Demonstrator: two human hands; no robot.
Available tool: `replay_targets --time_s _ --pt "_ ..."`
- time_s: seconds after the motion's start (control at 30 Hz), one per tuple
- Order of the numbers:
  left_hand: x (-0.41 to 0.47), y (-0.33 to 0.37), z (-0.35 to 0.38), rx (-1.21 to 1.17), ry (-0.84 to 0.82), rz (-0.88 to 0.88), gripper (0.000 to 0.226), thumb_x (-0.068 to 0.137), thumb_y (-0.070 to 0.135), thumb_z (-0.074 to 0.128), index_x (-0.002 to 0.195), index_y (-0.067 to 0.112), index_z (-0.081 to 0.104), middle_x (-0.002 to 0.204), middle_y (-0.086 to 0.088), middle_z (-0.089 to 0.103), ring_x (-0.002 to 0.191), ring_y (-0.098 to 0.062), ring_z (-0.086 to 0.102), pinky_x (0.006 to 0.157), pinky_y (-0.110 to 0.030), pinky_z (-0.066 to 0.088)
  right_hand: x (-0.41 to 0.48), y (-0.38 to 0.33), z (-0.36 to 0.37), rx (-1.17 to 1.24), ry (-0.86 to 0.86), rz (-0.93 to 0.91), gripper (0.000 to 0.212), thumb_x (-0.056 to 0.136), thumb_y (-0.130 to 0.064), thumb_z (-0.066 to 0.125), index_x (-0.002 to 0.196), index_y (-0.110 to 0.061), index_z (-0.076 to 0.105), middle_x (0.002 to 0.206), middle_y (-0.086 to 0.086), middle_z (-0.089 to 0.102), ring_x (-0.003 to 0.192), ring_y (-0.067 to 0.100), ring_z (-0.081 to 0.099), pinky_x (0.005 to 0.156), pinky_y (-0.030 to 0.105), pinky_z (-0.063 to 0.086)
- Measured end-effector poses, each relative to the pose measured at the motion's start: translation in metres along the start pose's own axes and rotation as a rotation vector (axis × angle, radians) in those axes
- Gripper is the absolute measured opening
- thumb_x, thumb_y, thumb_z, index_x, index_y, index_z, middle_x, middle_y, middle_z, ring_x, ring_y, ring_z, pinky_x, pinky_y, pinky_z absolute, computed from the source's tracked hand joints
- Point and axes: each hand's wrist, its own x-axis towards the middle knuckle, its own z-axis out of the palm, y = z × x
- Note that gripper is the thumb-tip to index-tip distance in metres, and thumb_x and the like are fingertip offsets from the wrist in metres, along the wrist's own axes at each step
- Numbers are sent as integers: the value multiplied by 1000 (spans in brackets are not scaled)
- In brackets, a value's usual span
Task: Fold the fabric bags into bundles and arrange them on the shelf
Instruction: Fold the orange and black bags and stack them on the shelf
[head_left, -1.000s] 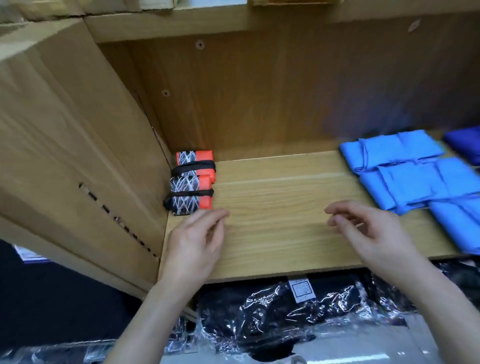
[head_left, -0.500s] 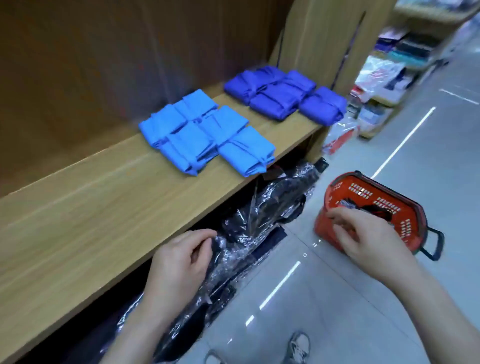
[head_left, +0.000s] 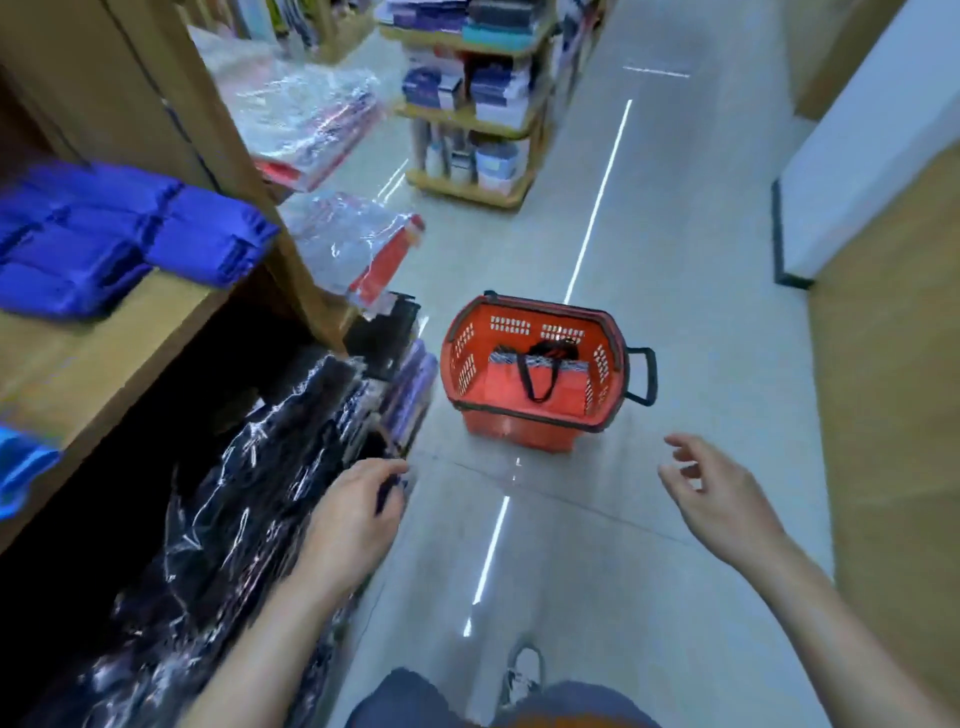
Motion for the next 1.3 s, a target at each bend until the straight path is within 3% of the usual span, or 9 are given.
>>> replay_targets --time_s 0.23,0.43,0.53,0.63,0.87,1.03,1.13,1.2,1.3 --pt "124 42 48 13 -103 3 30 86 5 61 114 11 69 114 -3 67 103 -21 62 94 -31 46 81 41 -7 -25 26 80 36 95 -22 56 131 -18 55 127 6 58 110 23 59 92 39 48" --pt "264 24 96 -297 -170 -310 23 89 13 59 86 34 69 91 6 72 88 -21 68 86 -46 55 190 39 21 104 120 104 19 91 -7 59 102 -16 71 99 -1 71 85 19 65 81 38 54" --pt "337 13 126 -311 -213 -376 16 92 18 61 96 29 71 103 5 72 100 -17 65 92 -40 52 259 41 40 120 88 149 18 92 -9 58 102 -19 70 95 -4 70 84 17 64 80 36 53" --pt "401 1 167 -322 -249 -447 16 91 15 60 102 22 70 108 4 69 102 -15 63 91 -32 50 331 52 72 96 5 170 22 94 -16 55 112 -20 67 105 -4 68 88 14 63 82 33 52" --pt "521 -76 330 -270 -388 -562 25 84 3 63 105 17 67 93 -1 68 101 -30 65 94 -40 50 481 126 210 97 -219 246 50 94 -29 57 141 -26 43 140 -3 49 126 17 49 104 36 42" --pt "586 -139 452 -103 -508 -530 58 80 16 72 135 13 53 123 -5 65 110 -26 62 97 -35 48 564 198 324 151 -314 311 71 91 -31 64 151 -25 27 155 3 33 141 19 33 116 40 29" --pt "614 -173 505 -91 -519 -584 70 76 26 75 137 15 44 124 -7 61 111 -29 60 98 -36 48 597 232 377 260 -348 430 78 90 -33 65 152 -36 17 152 1 35 136 21 39 111 39 36" --pt "625 -197 534 -162 -496 -681 76 73 20 79 136 13 38 124 -9 61 108 -30 61 97 -41 50 613 246 403 341 -362 514 82 90 -32 65 150 -45 10 138 4 42 115 20 52 95 38 48" --pt "628 -209 560 -318 -448 -811 58 78 4 77 128 6 49 117 -7 64 99 -24 63 88 -35 53 623 252 426 643 -335 645 82 93 -19 62 147 -52 11 143 -6 35 110 19 54 86 48 56"
